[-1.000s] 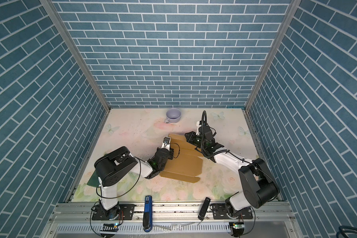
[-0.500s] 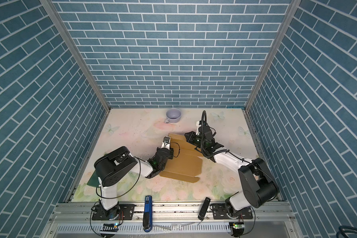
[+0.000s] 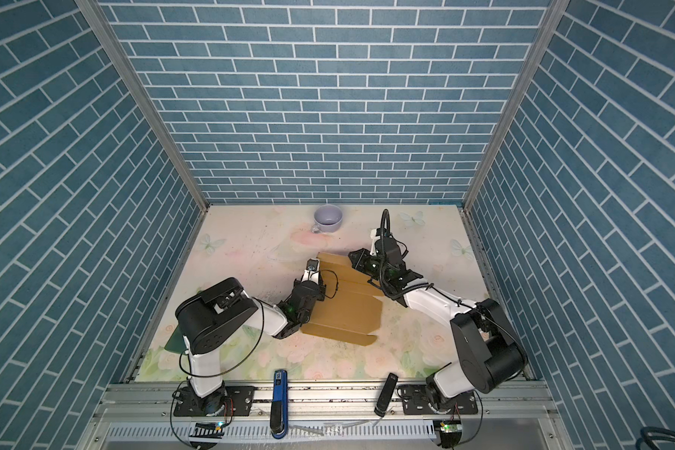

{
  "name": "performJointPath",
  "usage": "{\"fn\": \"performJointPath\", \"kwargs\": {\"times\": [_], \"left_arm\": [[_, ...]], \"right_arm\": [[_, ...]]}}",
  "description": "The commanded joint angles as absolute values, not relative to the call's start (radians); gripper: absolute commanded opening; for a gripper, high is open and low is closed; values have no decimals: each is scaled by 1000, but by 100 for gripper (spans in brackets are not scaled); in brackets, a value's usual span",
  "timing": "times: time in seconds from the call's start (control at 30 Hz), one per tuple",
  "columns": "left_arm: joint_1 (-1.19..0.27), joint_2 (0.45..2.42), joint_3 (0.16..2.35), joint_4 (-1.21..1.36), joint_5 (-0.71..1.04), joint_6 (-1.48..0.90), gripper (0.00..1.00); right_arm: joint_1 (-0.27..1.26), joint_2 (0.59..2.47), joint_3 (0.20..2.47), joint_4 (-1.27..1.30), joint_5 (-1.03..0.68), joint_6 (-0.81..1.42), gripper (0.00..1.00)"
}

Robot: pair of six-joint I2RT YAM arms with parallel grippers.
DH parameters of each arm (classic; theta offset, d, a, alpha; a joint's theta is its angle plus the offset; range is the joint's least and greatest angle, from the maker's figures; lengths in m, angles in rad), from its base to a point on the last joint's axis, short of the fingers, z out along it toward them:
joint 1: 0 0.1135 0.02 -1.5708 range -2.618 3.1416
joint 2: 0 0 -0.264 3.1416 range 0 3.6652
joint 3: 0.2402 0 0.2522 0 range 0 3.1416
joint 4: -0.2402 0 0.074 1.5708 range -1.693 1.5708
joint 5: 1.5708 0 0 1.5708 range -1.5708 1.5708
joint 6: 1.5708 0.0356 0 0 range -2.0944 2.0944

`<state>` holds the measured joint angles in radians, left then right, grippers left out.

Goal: Fold the paper box

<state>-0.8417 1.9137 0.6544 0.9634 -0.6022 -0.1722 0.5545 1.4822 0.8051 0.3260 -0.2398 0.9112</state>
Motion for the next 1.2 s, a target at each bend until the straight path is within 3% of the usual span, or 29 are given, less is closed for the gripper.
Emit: {"fn": "performJointPath", "kwargs": {"times": [0.0, 0.57, 0.93, 1.17], "left_arm": [[-822, 1876, 633, 996, -654, -156, 28], [-803, 1850, 624, 1037, -648, -146, 27], [-793, 1838, 623, 1025, -633, -137, 14], [-792, 1833, 614, 1027, -639, -129, 11]], "right_arm": [[559, 1504, 775, 217, -223, 910, 16], [560, 1497, 775, 210, -219, 910, 16], [561, 1496, 781, 207, -219, 907, 16], [561, 1483, 827, 157, -216, 881, 22]]}}
